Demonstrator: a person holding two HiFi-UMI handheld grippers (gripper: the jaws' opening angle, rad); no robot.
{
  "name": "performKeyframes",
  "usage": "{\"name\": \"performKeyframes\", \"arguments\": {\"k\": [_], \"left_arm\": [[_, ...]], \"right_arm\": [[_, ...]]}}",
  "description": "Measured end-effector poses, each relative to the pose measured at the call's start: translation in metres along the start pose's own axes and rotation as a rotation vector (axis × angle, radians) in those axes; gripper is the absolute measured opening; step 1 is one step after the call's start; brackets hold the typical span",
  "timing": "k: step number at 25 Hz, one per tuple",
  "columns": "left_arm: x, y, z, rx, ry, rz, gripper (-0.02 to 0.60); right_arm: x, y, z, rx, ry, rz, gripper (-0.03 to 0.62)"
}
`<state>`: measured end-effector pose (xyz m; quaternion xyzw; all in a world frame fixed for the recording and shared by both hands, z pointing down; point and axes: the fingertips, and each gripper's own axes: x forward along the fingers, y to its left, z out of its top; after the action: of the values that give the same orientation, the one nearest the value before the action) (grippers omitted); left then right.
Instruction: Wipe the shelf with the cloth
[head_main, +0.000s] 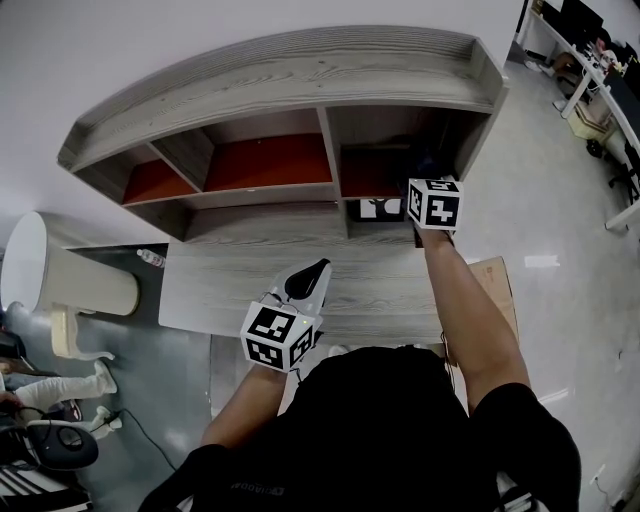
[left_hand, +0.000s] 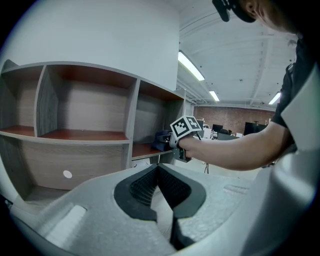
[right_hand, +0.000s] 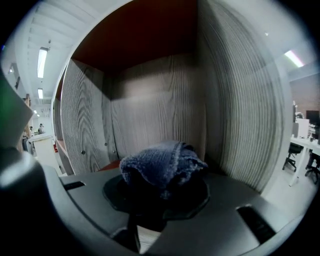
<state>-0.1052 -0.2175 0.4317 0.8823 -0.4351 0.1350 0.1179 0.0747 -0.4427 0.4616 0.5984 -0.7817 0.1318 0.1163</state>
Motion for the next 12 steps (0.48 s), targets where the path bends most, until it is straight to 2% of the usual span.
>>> {"name": "performKeyframes", "arguments": {"k": [12], "left_arm": [[0.017,-0.01,0.003,0.001,0.002,-0.034,0.009]], "right_arm": [[-0.005,-0.012,-0.003,0.027,-0.01,-0.019,0.103]]}}
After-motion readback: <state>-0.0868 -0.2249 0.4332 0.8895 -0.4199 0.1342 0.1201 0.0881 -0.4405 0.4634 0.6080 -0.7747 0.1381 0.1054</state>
